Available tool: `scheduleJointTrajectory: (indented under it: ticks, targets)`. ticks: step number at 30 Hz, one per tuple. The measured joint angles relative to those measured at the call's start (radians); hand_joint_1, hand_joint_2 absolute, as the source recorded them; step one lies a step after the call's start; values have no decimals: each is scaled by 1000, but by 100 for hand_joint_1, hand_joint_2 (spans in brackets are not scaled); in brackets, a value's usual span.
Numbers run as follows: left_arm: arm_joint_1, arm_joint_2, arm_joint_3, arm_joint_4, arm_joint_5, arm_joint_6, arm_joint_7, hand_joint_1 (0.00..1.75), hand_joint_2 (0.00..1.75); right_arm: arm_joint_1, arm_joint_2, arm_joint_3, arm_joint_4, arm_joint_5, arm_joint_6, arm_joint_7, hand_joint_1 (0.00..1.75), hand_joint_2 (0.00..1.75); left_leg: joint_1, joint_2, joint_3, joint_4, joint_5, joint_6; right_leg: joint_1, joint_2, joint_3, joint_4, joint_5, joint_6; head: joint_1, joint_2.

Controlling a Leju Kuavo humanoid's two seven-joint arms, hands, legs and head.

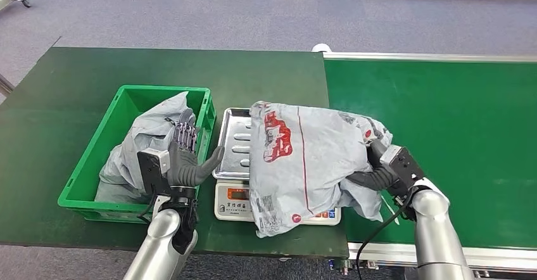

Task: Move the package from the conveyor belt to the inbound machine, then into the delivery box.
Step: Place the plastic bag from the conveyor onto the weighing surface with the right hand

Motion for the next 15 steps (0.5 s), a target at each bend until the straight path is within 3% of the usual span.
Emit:
scheduleJointTrajectory:
  ticks: [3, 8, 15]
  targets:
    - [-2, 0, 0, 4, -4, 7, -5, 0, 175, 12, 13, 10, -35, 116, 0, -35, 175, 175, 0, 0, 0, 0, 0, 0, 0, 0, 0, 0, 0, 0, 0, 0]
    - [-2, 0, -1, 5, -12, 18, -8, 0, 175, 37, 97, -65, -147, 444, 0, -89, 175, 175, 0, 0, 0, 0, 0, 0, 0, 0, 0, 0, 0, 0, 0, 0]
    - [-2, 0, -1, 5, -11, 19, -6, 0, 175, 40, 166, -140, -234, 585, 0, -94, 175, 175, 0, 0, 0, 0, 0, 0, 0, 0, 0, 0, 0, 0, 0, 0]
